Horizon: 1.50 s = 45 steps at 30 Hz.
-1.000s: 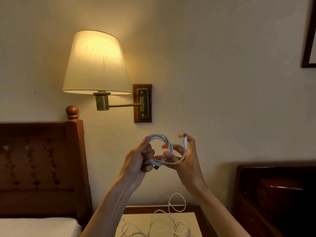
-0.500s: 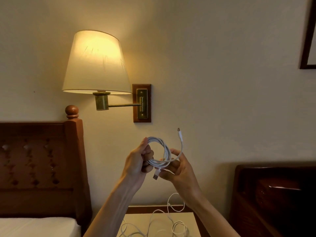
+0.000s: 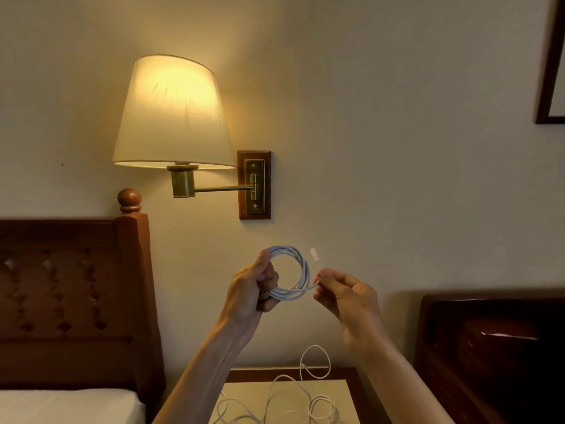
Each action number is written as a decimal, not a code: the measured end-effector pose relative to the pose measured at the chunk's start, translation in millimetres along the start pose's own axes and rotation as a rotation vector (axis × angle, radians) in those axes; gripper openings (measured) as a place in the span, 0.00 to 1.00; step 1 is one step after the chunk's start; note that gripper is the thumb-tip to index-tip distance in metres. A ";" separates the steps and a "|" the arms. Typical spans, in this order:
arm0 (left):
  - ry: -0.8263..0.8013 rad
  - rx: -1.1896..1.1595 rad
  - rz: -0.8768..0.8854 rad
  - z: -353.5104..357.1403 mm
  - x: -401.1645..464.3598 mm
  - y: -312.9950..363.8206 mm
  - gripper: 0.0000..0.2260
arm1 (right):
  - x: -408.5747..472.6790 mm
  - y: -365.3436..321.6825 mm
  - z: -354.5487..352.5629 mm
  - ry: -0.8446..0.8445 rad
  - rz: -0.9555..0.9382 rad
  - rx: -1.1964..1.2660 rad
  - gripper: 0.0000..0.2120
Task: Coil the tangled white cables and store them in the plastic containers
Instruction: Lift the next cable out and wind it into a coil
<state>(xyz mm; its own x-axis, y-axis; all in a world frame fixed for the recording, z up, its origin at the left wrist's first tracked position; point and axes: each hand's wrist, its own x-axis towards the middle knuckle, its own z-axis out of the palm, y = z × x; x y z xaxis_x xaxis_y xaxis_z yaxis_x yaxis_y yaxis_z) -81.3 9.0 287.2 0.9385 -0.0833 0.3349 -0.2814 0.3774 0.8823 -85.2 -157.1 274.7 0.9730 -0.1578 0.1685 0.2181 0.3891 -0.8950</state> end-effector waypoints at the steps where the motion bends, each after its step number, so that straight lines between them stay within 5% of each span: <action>1: -0.019 0.003 0.006 0.6 -0.6 0.7 0.19 | 3.0 -1.3 -0.4 -0.029 0.026 -0.067 0.05; 6: -0.030 -0.043 -0.009 0.7 -2.4 1.1 0.18 | 13.7 -11.5 -2.7 -0.219 0.044 -0.371 0.07; 11: -0.001 -0.122 -0.065 0.9 -2.9 -6.1 0.17 | 17.8 -22.3 0.4 -0.339 0.051 -0.363 0.11; 19: 0.078 -0.020 -0.056 -3.6 1.0 -11.2 0.18 | 6.4 -14.1 16.4 -0.321 0.012 -0.124 0.11; 28: 0.055 0.193 -0.037 -9.6 -0.2 -16.3 0.18 | 7.7 -2.8 16.9 -0.235 -0.072 -0.203 0.10; 30: 0.102 0.380 0.102 -12.3 -0.1 -18.7 0.17 | 8.0 -2.6 14.2 -0.221 -0.095 -0.214 0.10; 33: 0.268 0.913 0.617 -21.1 3.4 -22.1 0.21 | 7.8 -0.8 11.7 -0.219 -0.124 -0.255 0.10; 36: 0.288 1.120 0.922 -23.6 6.6 -21.4 0.13 | 7.3 1.2 11.2 -0.223 -0.118 -0.252 0.10; 40: 0.252 1.296 1.124 -27.1 6.3 -20.8 0.09 | 7.5 4.5 9.5 -0.230 -0.085 -0.220 0.09; 45: 0.089 1.235 1.008 -25.2 7.1 -16.2 0.10 | 8.9 6.9 6.7 -0.246 -0.114 -0.296 0.08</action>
<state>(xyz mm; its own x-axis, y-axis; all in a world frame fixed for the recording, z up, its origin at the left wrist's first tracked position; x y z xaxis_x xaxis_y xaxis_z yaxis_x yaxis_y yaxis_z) -65.0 25.5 267.1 0.2727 -0.2049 0.9400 -0.7066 -0.7058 0.0511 -74.5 -149.7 272.8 0.9406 0.0513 0.3357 0.3299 0.0973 -0.9390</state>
